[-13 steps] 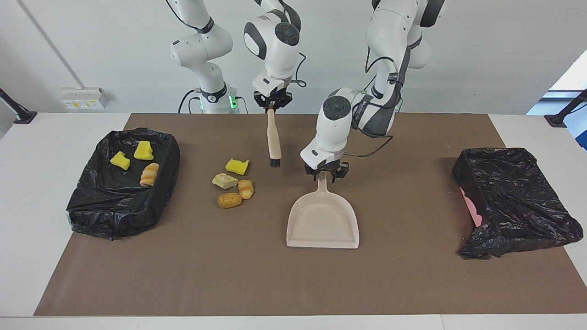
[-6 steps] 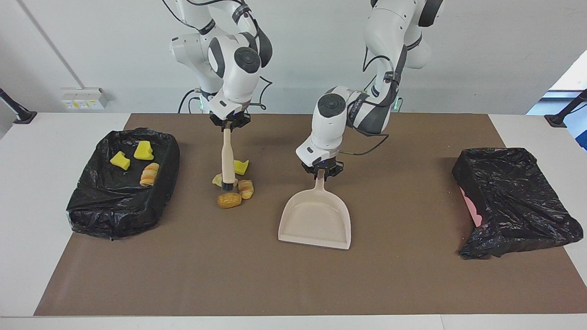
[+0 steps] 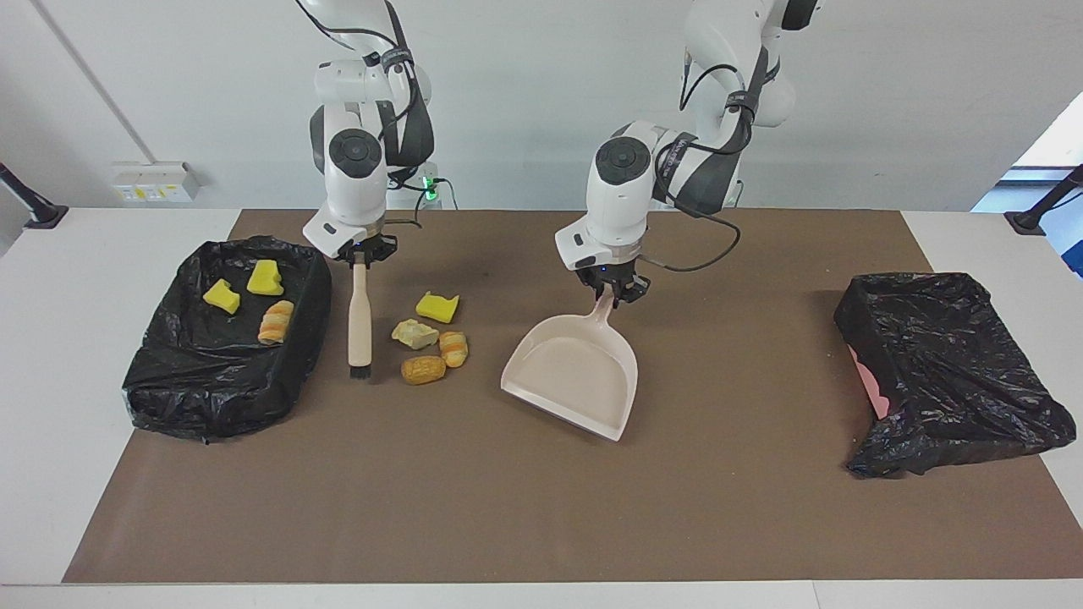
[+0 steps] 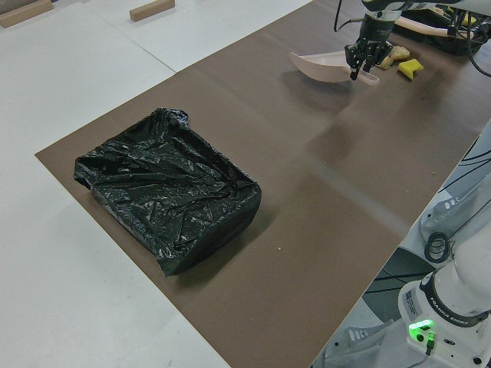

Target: Sweep and dump trash in bin

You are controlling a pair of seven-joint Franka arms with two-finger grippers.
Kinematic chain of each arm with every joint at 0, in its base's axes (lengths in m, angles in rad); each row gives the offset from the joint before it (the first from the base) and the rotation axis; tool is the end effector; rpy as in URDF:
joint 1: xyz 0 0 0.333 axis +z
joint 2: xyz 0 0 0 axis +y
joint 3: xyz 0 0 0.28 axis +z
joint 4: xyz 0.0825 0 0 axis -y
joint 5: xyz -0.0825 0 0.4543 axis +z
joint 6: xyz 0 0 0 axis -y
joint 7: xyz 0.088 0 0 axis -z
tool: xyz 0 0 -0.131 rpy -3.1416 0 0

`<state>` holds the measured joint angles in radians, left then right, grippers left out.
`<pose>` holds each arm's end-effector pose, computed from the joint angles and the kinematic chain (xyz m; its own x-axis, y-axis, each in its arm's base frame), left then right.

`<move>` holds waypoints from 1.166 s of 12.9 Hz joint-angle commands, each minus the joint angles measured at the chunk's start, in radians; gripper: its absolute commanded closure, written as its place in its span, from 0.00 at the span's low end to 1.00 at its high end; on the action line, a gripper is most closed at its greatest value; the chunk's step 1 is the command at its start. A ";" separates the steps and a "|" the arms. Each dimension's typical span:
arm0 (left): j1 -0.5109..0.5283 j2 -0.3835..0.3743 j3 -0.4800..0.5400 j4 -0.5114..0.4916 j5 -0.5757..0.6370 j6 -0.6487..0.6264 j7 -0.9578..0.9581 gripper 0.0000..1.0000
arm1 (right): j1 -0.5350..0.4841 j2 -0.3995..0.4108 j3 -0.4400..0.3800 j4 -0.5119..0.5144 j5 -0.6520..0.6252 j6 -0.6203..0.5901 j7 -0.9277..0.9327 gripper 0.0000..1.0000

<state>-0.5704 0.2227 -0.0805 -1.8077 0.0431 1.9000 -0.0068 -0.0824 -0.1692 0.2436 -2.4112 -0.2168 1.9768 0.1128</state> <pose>0.5253 -0.3935 0.3194 0.7843 -0.6067 -0.1292 -0.6140 -0.7890 -0.0218 0.4900 0.0561 0.2554 0.9606 0.1167 -0.2522 0.1783 -0.9550 0.2372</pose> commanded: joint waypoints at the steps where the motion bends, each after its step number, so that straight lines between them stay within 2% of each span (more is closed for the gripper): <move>1: -0.014 -0.049 0.007 -0.059 0.047 -0.051 0.179 1.00 | 0.022 0.005 0.017 -0.048 0.051 0.036 0.016 1.00; 4: -0.026 -0.100 0.007 -0.145 0.069 -0.047 0.334 1.00 | 0.044 0.051 0.017 -0.048 0.100 0.039 -0.015 1.00; 7: -0.075 -0.173 0.005 -0.267 0.115 -0.029 0.422 1.00 | 0.101 0.059 0.017 -0.046 0.103 0.047 -0.027 1.00; 9: -0.100 -0.175 0.005 -0.297 0.138 -0.015 0.442 1.00 | 0.173 0.088 0.017 -0.046 0.161 0.082 -0.027 1.00; 12: -0.109 -0.177 0.005 -0.300 0.149 -0.013 0.476 1.00 | 0.309 0.128 0.017 -0.025 0.372 0.163 -0.012 1.00; 15: -0.121 -0.169 0.005 -0.320 0.156 0.014 0.482 1.00 | 0.375 0.126 0.019 0.015 0.542 0.104 -0.010 1.00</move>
<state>-0.6654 0.0772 -0.0889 -2.0782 0.1821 1.8729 0.4527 0.2763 -0.0640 0.2615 -2.4340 0.2424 2.1230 0.1149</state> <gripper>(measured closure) 0.678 0.736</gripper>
